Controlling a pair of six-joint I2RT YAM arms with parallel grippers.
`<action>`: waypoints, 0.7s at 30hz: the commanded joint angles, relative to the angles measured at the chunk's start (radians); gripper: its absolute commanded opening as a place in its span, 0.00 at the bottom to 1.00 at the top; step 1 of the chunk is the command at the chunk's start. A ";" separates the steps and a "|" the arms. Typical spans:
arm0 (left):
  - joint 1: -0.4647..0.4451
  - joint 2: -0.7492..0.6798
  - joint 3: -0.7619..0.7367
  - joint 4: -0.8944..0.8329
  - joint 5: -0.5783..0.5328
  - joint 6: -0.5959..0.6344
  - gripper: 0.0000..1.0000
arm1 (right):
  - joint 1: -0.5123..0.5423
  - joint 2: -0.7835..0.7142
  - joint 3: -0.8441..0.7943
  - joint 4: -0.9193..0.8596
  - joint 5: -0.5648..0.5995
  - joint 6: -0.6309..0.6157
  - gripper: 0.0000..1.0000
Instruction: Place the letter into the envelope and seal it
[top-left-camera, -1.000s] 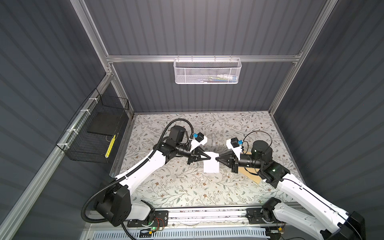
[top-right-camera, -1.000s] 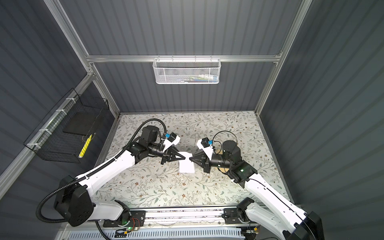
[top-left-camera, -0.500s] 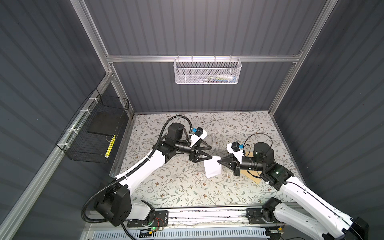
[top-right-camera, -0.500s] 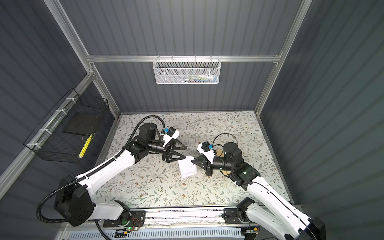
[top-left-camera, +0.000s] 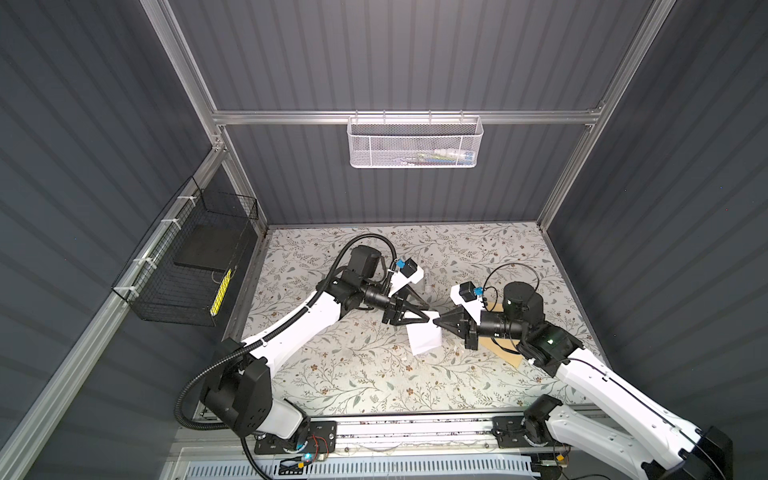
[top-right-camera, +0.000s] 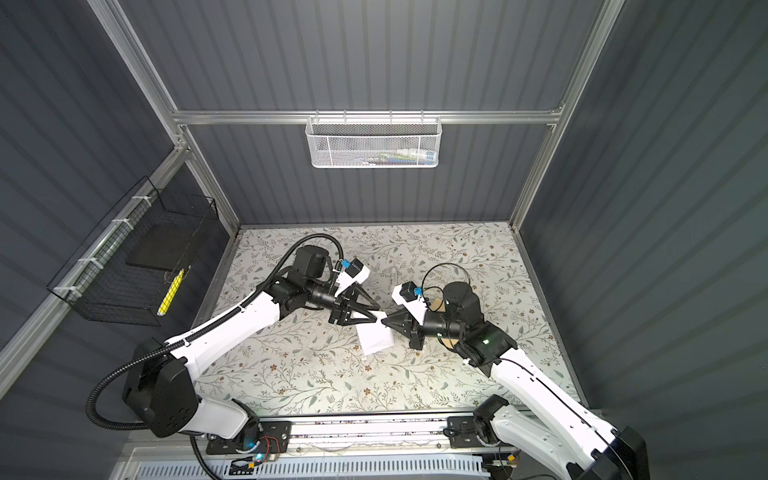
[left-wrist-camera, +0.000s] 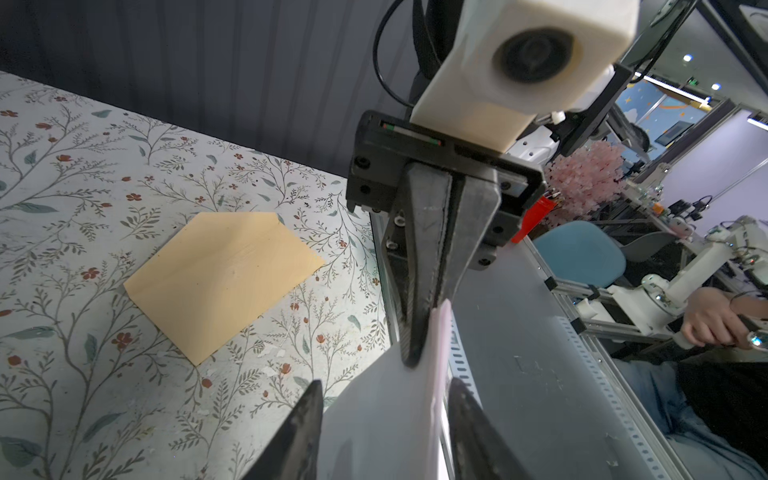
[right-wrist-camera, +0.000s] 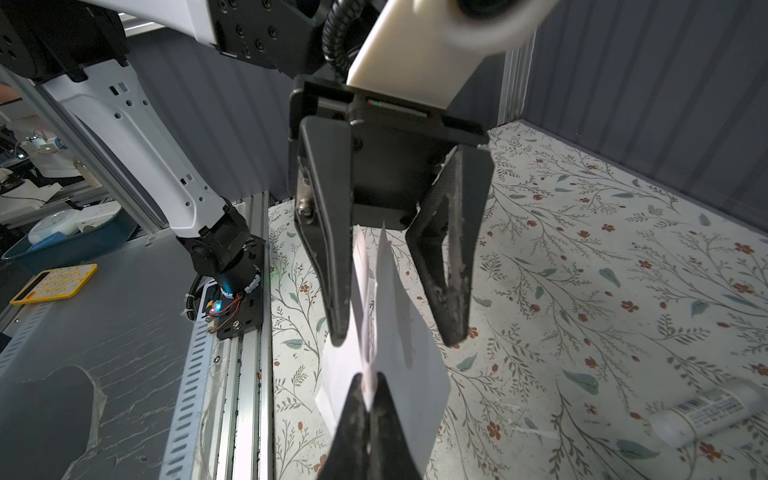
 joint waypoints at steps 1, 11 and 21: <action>-0.008 0.015 0.038 -0.077 0.031 0.060 0.30 | 0.004 0.008 0.030 0.004 -0.020 -0.012 0.00; -0.009 -0.018 0.037 -0.091 -0.014 0.122 0.00 | 0.004 0.005 -0.019 0.022 -0.028 0.051 0.44; -0.009 -0.047 0.011 0.011 -0.023 0.051 0.00 | 0.004 0.017 -0.076 0.108 -0.042 0.109 0.29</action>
